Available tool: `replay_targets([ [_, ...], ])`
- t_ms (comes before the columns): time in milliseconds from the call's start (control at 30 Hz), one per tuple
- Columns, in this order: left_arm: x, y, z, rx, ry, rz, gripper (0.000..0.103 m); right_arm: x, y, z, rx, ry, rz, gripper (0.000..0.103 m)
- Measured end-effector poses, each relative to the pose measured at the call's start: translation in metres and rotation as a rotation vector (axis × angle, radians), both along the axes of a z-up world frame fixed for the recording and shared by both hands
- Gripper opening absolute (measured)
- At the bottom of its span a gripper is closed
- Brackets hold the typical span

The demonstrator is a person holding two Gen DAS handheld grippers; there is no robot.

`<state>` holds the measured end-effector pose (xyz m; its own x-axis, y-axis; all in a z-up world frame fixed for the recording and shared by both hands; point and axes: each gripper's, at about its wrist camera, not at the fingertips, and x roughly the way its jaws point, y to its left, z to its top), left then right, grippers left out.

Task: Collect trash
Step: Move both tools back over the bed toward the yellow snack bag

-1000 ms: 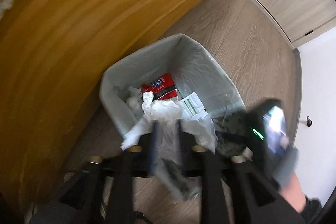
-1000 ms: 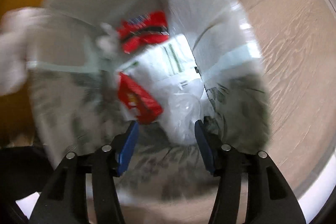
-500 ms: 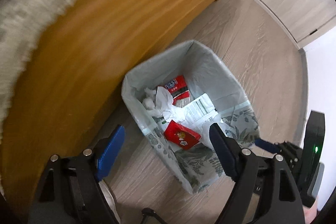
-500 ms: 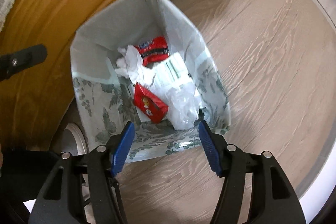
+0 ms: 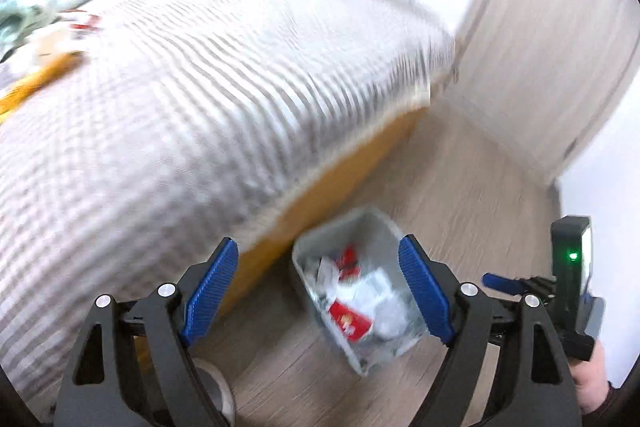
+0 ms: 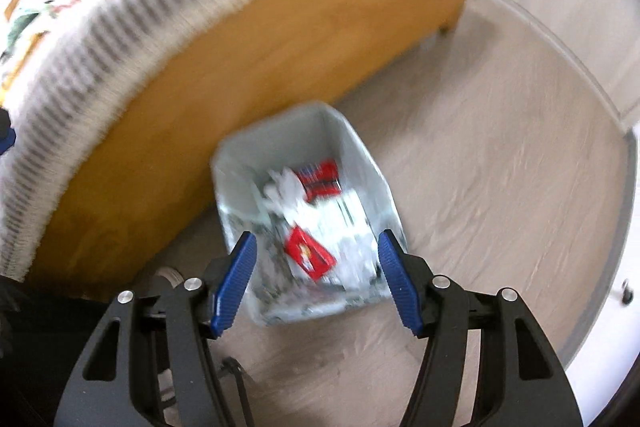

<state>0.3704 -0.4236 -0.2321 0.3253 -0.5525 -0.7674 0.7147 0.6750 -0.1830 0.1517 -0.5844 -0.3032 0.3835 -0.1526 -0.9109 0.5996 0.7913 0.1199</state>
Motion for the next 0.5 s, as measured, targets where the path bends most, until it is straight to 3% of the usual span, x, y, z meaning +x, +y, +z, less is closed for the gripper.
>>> replay_targets([
  [133,0.008,0.059,0.052,-0.099,-0.071,0.077,0.080,0.016,0.029,0.056,-0.076,-0.126,0.080,0.062],
  [233,0.025,0.101,0.089,-0.111,-0.144,0.125,0.080,0.031,0.062,0.097,-0.167,-0.236,0.179,0.064],
  [367,0.061,0.159,0.123,-0.130,-0.227,0.213,0.088,0.061,0.116,0.142,-0.437,-0.304,0.324,0.071],
  [500,0.104,0.220,0.124,-0.016,-0.383,0.408,0.090,0.108,0.167,0.156,-0.625,-0.298,0.512,0.071],
])
